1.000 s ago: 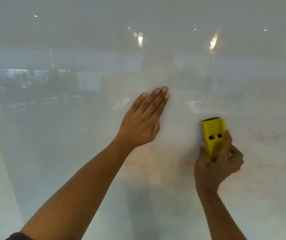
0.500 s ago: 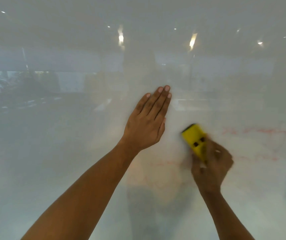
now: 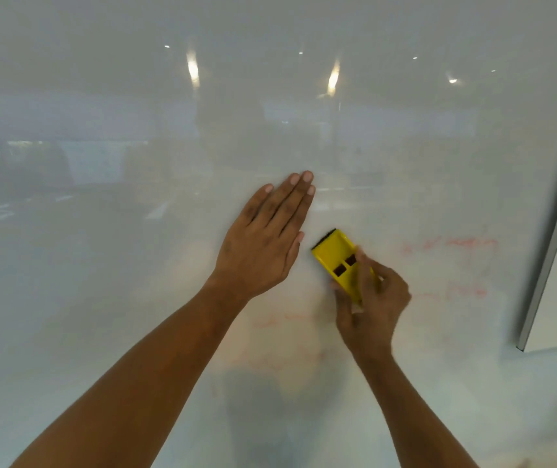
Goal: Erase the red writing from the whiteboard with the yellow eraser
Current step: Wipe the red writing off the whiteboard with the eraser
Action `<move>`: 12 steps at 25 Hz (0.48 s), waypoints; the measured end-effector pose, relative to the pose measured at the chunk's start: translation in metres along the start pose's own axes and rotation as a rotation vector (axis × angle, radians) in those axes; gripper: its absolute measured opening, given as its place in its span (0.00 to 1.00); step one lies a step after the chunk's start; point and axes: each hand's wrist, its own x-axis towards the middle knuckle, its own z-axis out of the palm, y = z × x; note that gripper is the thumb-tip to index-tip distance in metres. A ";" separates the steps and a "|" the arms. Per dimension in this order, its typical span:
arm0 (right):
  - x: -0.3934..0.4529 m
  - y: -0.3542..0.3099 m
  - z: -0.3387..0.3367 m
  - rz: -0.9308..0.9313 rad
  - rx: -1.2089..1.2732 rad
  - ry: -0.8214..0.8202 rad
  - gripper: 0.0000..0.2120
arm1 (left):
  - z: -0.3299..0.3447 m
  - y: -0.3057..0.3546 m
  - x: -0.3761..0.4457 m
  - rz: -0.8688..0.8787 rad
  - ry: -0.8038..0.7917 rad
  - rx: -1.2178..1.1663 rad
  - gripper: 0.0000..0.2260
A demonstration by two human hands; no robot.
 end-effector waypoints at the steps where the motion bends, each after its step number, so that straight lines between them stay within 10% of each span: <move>1: 0.012 0.016 -0.003 0.026 -0.022 0.024 0.29 | 0.000 0.001 0.002 0.002 0.001 0.001 0.28; 4: 0.035 0.026 -0.002 0.538 0.069 0.256 0.30 | 0.001 0.008 0.009 0.013 -0.011 -0.009 0.28; 8: 0.005 0.037 -0.006 -0.049 -0.092 0.006 0.28 | 0.005 0.023 0.033 0.113 -0.014 -0.061 0.28; 12: 0.021 0.053 -0.015 0.526 0.036 0.174 0.29 | 0.012 0.043 0.053 0.158 -0.051 -0.079 0.29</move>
